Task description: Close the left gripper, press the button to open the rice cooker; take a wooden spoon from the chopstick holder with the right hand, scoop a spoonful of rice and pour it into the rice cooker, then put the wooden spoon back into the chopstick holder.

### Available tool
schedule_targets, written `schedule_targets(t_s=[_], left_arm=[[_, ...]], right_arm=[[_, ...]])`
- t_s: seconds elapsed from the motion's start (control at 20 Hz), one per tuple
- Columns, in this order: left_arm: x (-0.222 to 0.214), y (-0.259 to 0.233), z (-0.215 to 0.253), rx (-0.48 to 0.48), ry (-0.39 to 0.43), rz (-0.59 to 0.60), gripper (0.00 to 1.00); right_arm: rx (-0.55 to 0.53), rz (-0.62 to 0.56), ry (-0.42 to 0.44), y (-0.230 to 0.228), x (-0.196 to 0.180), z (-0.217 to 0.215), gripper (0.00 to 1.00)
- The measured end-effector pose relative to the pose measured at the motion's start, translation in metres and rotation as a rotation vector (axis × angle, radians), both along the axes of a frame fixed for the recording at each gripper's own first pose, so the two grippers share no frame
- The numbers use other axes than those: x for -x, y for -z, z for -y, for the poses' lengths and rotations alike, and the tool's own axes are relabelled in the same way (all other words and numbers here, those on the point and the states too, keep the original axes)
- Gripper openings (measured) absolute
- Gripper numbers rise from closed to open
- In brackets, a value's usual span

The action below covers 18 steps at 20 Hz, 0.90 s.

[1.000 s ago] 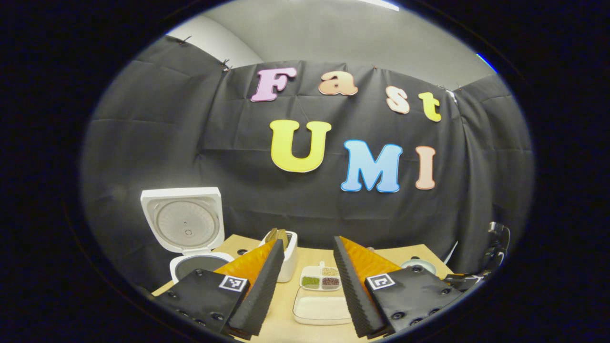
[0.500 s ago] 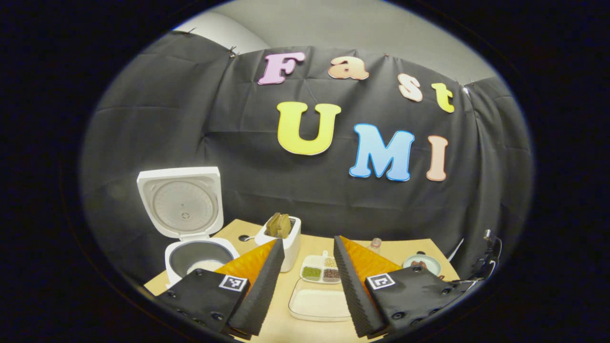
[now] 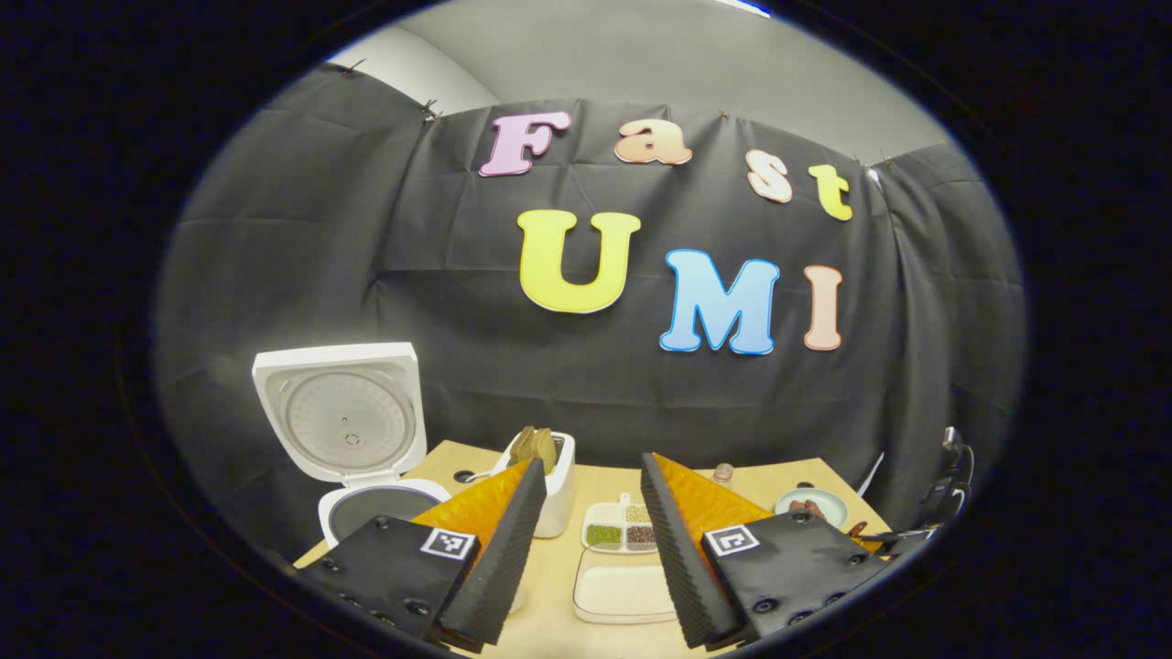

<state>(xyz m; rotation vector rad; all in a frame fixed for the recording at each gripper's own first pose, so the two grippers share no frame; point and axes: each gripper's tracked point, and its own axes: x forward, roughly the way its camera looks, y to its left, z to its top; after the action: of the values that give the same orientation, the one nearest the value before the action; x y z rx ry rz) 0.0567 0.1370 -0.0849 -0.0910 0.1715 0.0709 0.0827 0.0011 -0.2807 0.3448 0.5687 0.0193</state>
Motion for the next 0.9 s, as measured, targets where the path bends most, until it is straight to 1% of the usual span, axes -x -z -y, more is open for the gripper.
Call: schedule_targets(t_s=[0.05, 0.1, 0.15, 0.3, 0.35, 0.4, 0.55, 0.7, 0.85, 0.9], left_arm=[[0.002, -0.003, -0.002, 0.002, 0.007, 0.014, 0.74], [0.004, -0.004, -0.003, 0.006, 0.017, 0.025, 0.77], [0.005, -0.005, -0.005, 0.012, 0.031, 0.030, 0.73], [0.010, -0.011, -0.016, 0.017, 0.040, 0.058, 0.74], [0.012, -0.014, -0.022, 0.014, 0.037, 0.067, 0.79], [0.015, -0.015, -0.027, 0.008, 0.032, 0.072, 0.76], [0.020, -0.023, -0.044, -0.017, 0.019, 0.089, 0.76], [0.028, -0.032, -0.057, -0.041, 0.010, 0.116, 0.76], [0.034, -0.034, -0.070, -0.069, 0.006, 0.125, 0.76], [0.036, -0.032, -0.075, -0.078, 0.001, 0.123, 0.79]], right_arm=[[0.005, 0.005, 0.011, -0.008, 0.001, 0.000, 0.07], [0.003, 0.021, 0.022, -0.018, 0.003, 0.000, 0.07], [0.001, 0.037, 0.027, -0.031, 0.005, -0.001, 0.07], [0.015, 0.102, 0.008, -0.073, 0.006, -0.009, 0.06], [0.020, 0.124, -0.002, -0.085, 0.004, -0.015, 0.06], [0.019, 0.144, -0.017, -0.098, 0.000, -0.023, 0.06], [0.004, 0.195, -0.086, -0.122, -0.015, -0.062, 0.06], [0.006, 0.212, -0.167, -0.125, -0.034, -0.106, 0.06], [-0.018, 0.199, -0.236, -0.112, -0.048, -0.152, 0.06], [-0.019, 0.192, -0.255, -0.105, -0.053, -0.165, 0.06]])
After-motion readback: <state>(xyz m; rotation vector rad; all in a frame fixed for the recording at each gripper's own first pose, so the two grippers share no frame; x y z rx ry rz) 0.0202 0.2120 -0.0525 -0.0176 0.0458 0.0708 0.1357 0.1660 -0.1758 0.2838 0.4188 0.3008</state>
